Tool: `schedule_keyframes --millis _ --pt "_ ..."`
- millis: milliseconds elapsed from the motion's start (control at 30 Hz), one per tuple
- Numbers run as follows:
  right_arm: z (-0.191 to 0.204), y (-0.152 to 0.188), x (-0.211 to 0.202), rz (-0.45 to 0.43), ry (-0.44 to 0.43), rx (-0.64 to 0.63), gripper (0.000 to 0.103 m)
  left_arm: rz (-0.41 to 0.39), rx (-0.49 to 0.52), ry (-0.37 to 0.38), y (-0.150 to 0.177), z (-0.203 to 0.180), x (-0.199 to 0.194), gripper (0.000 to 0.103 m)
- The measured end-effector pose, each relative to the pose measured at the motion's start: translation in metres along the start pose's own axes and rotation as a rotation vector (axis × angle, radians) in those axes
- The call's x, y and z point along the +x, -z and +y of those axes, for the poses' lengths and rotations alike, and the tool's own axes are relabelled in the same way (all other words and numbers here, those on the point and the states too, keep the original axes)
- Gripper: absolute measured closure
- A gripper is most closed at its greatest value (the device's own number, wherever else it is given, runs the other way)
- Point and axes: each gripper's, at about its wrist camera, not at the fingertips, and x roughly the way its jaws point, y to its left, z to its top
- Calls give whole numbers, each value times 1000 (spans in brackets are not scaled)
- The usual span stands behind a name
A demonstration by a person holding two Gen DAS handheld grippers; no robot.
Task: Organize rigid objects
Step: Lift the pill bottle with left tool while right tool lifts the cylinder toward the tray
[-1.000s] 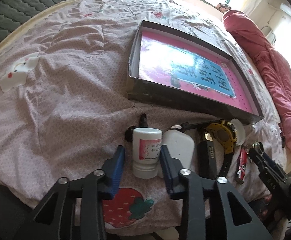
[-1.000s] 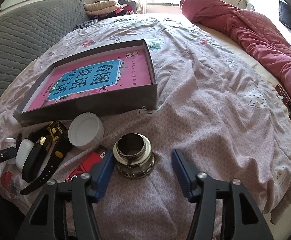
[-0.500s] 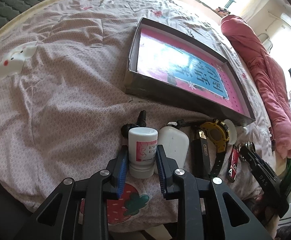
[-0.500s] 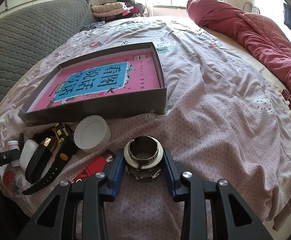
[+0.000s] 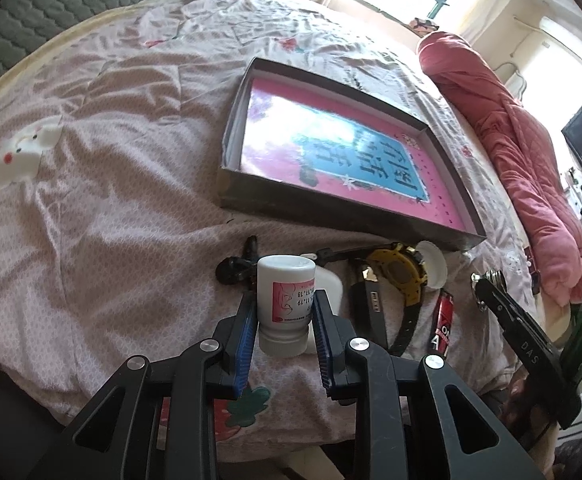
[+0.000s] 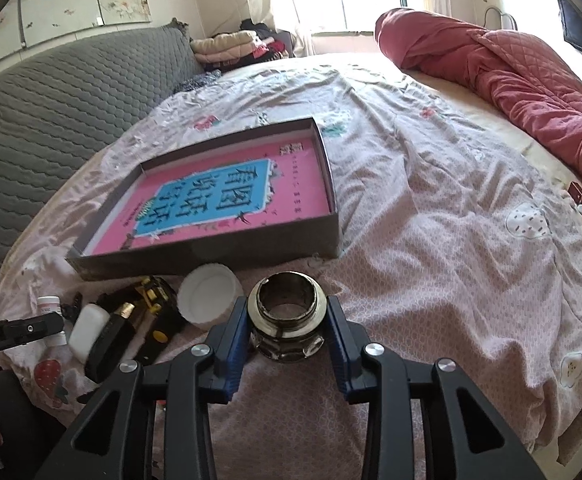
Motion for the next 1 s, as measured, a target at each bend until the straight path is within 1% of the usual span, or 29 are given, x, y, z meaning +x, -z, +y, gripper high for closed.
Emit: schedule_keyframes --millis 167,300,533,733,1000 --pt "4 -1 -3 -11 -10 -7 66 -9 27 -4 -1 -7 -3 76" --pt "11 -2 -9 -39 -26 -28 66 -23 51 -7 -2 -13 -7 76" --pt "34 -3 -22 -95 -53 -123 66 -55 93 -23 -5 -23 -12 76" --pt "49 -3 -30 -128 -58 -181 66 -90 130 -36 -10 -33 -16 76" --pt "56 -11 -37 -166 -62 -183 66 -134 162 -51 -22 -44 -18 76"
